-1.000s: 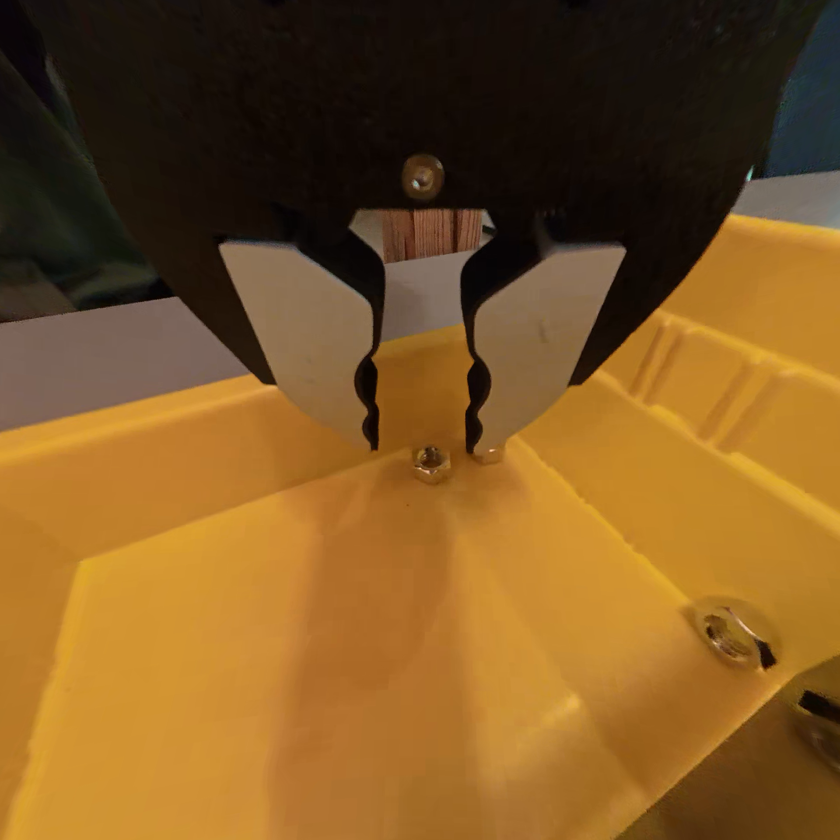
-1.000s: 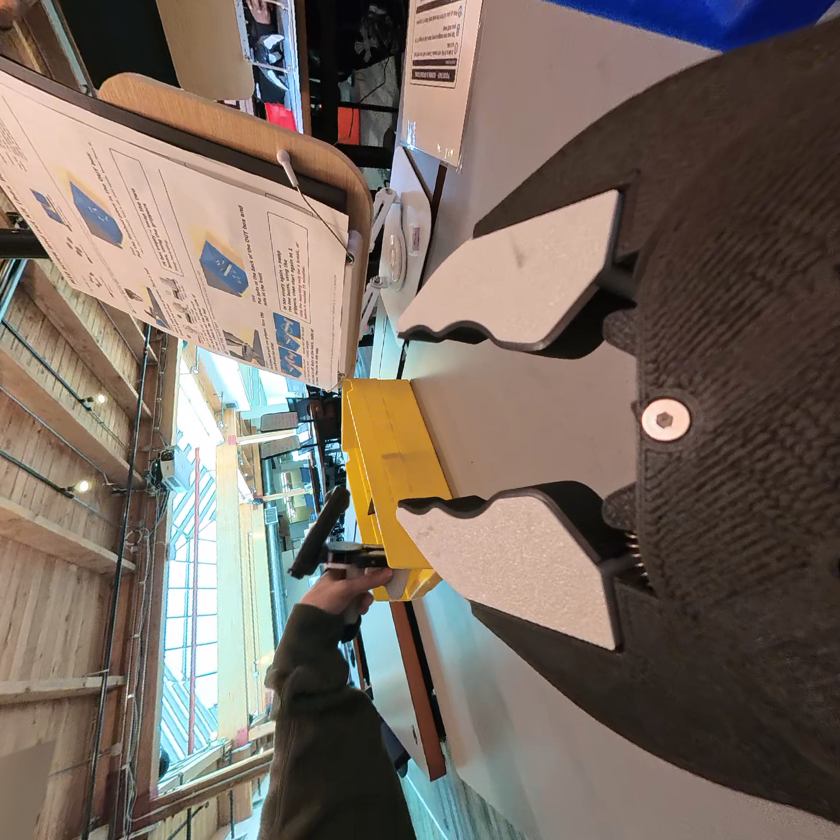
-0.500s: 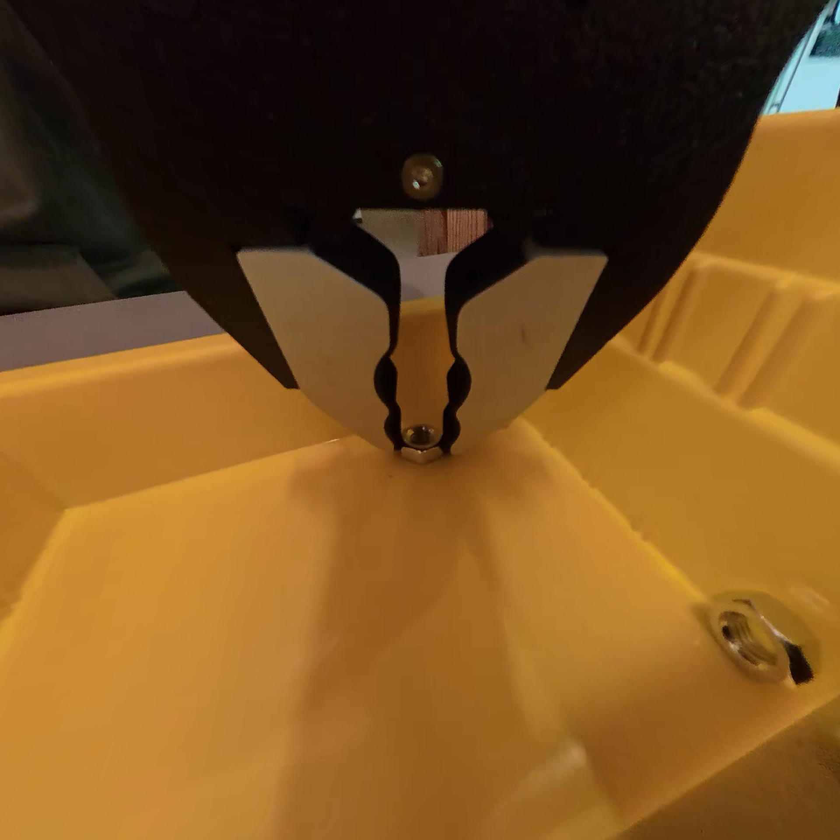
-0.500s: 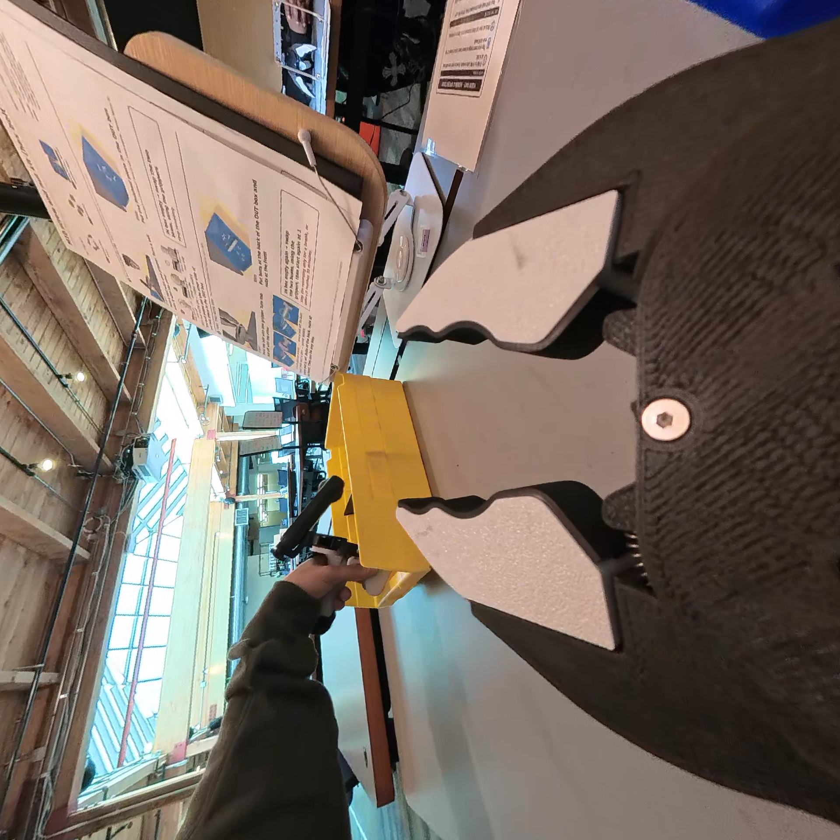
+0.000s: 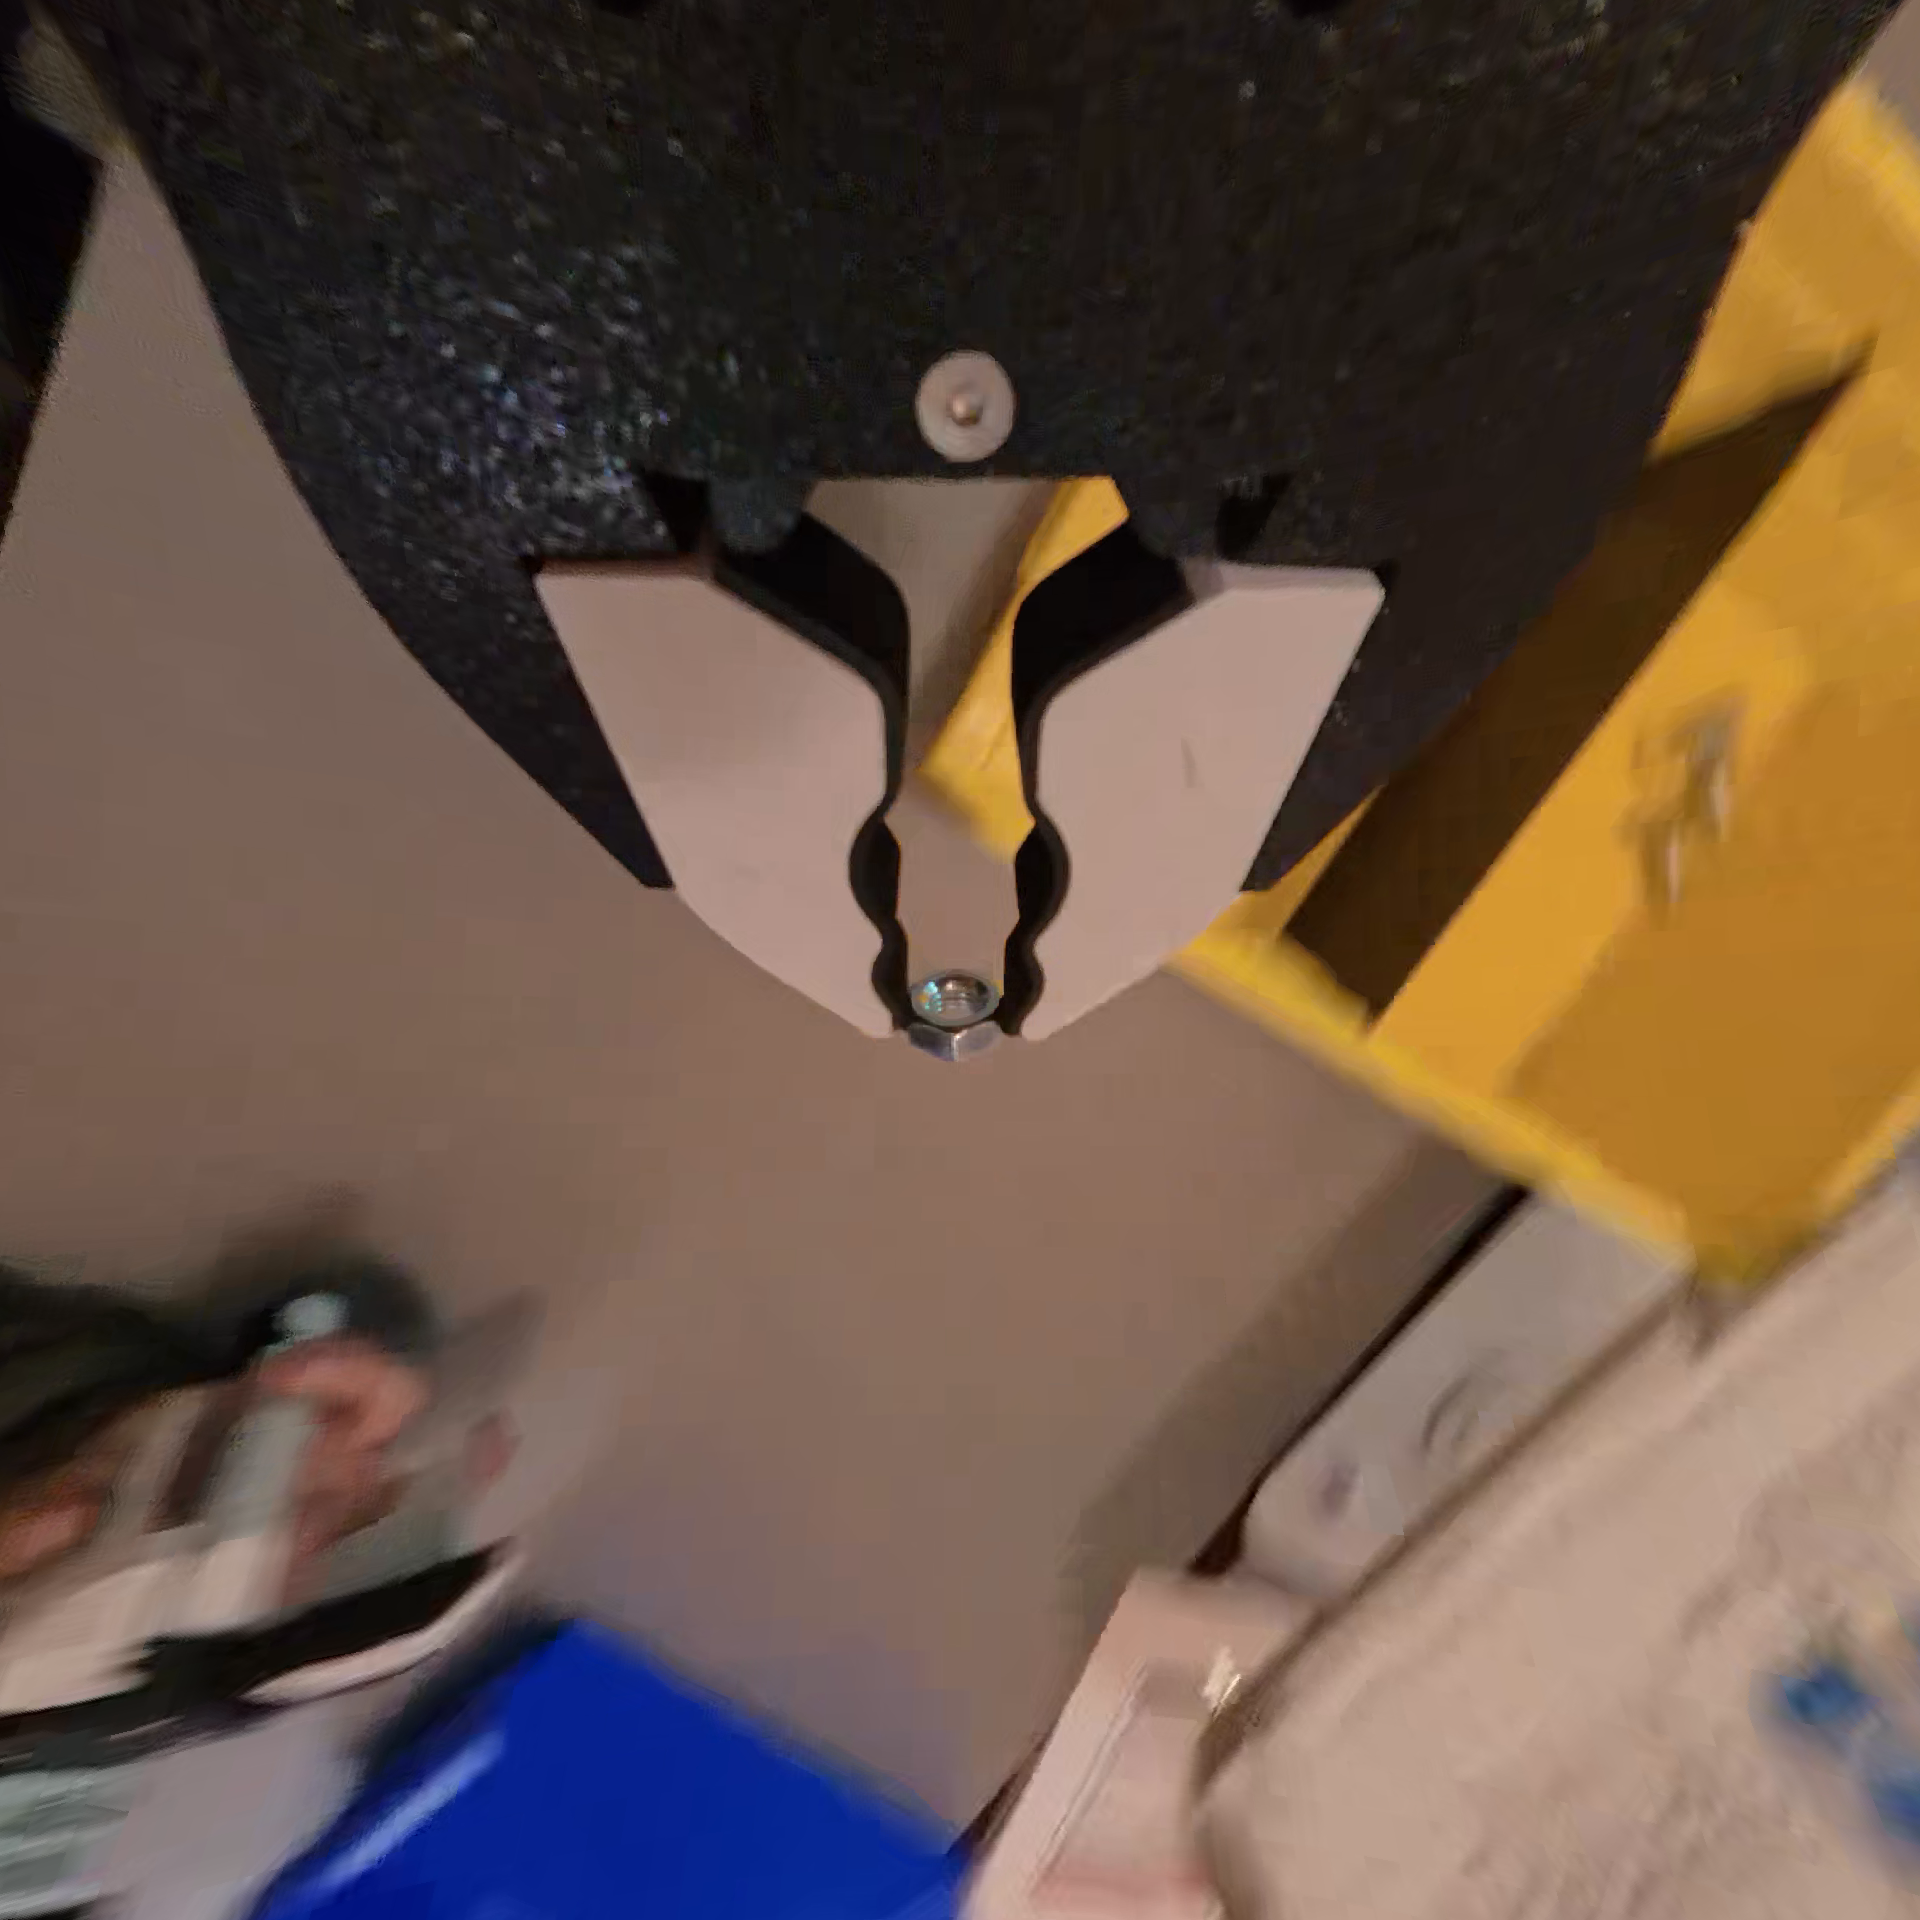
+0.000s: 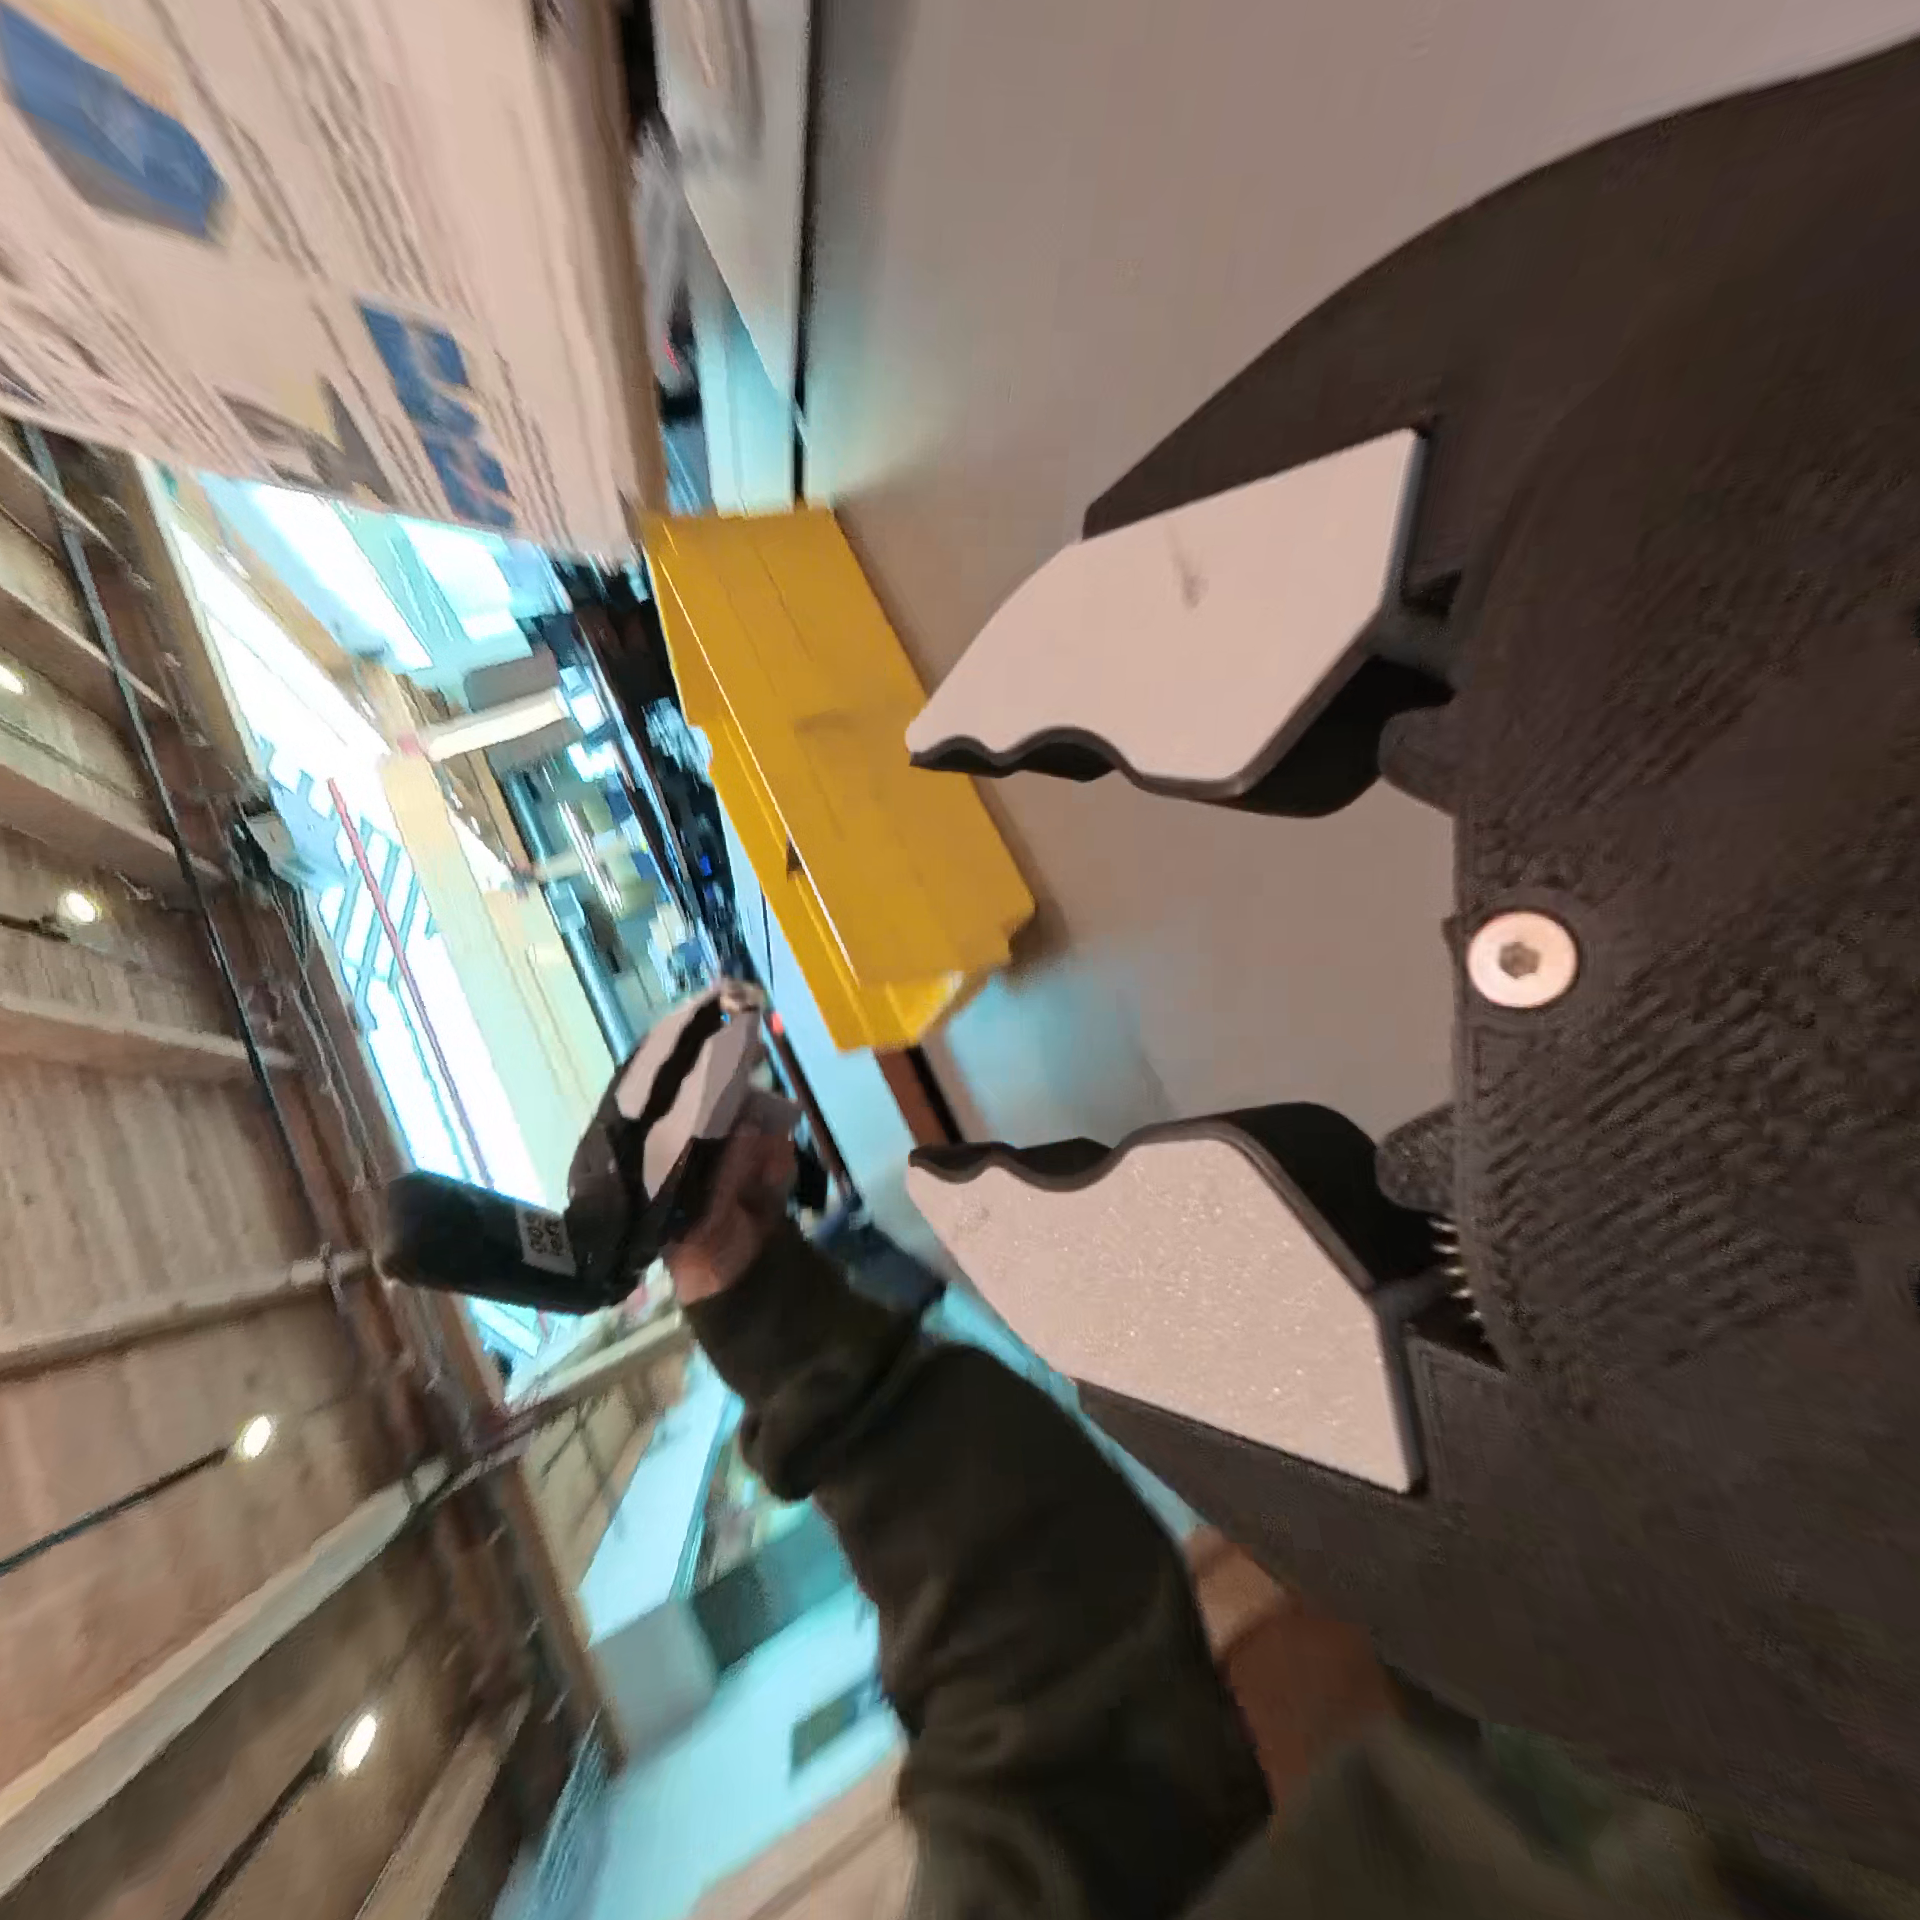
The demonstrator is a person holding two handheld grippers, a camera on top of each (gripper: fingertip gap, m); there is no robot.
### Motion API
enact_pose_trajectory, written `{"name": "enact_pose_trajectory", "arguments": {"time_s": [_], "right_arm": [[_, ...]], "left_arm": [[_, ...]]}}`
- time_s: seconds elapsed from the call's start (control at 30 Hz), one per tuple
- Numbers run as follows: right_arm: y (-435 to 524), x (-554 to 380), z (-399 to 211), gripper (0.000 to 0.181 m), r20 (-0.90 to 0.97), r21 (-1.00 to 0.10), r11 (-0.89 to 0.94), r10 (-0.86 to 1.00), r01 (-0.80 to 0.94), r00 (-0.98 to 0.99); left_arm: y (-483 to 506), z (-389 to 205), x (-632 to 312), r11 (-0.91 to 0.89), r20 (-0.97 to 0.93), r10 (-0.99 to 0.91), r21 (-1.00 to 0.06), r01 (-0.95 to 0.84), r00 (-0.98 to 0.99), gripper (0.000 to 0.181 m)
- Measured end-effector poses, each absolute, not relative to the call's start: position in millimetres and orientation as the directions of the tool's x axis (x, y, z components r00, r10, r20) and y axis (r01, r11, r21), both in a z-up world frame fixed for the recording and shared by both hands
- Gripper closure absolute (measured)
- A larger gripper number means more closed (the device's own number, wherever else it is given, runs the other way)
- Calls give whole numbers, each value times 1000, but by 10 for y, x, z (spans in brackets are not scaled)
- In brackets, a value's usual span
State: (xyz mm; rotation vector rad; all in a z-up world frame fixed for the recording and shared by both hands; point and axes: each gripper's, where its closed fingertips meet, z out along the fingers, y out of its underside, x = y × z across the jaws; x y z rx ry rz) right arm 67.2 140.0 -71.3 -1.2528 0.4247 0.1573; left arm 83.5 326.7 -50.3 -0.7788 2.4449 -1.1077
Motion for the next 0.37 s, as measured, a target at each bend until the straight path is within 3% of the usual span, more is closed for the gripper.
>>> {"name": "enact_pose_trajectory", "arguments": {"time_s": [0.03,0.2,0.37], "right_arm": [[1458,597,-702,114,-433,-864,311,-57,-396,900],[1679,327,-778,122,-542,-809,220,78,-545,836],[1728,181,-801,139,-588,-766,180,193,-617,786]], "left_arm": [[3014,-454,736,549,-139,-537,-806,-220,-832,164],[2090,-490,356,541,-429,-291,-811,223,-855,164],[1670,-635,164,569,-536,-141,-732,375,-832,164]]}}
